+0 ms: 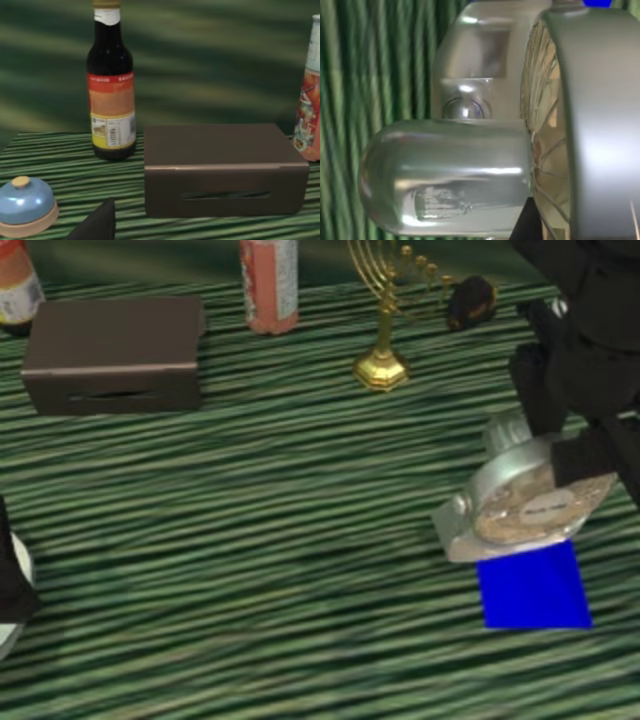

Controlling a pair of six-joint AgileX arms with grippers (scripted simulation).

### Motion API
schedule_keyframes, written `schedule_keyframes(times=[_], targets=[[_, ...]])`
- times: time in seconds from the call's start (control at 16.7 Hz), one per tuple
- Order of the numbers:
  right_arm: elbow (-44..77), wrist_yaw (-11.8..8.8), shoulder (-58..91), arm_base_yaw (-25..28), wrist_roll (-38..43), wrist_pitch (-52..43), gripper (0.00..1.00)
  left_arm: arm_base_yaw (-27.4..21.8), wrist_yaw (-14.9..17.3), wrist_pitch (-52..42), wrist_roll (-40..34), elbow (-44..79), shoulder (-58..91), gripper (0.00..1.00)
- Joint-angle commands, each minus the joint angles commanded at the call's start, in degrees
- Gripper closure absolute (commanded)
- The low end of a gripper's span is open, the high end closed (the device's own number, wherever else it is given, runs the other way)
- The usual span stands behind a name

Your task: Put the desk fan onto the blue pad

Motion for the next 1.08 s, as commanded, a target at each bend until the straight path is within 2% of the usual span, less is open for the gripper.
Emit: schedule_keyframes(times=[0.18, 0.3, 0.72, 1.08], targets=[[-5.74, 0.77, -1.97, -0.75, 8.73, 0.19, 1.00, 0.00, 0.00, 0.00, 0.00, 0.00, 0.00, 0.00], [-7.85, 1.05, -2.57, -1.01, 11.62, 0.18, 1.00, 0.00, 0.00, 0.00, 0.00, 0.00, 0.00, 0.00], [-8.36, 1.04, -2.40, -0.80, 12.21, 0.39, 1.00, 0.00, 0.00, 0.00, 0.00, 0.00, 0.00, 0.00], [-15.06, 1.13, -2.02, -1.44, 11.76, 7.63, 1.00, 0.00, 0.00, 0.00, 0.00, 0.00, 0.00, 0.00]])
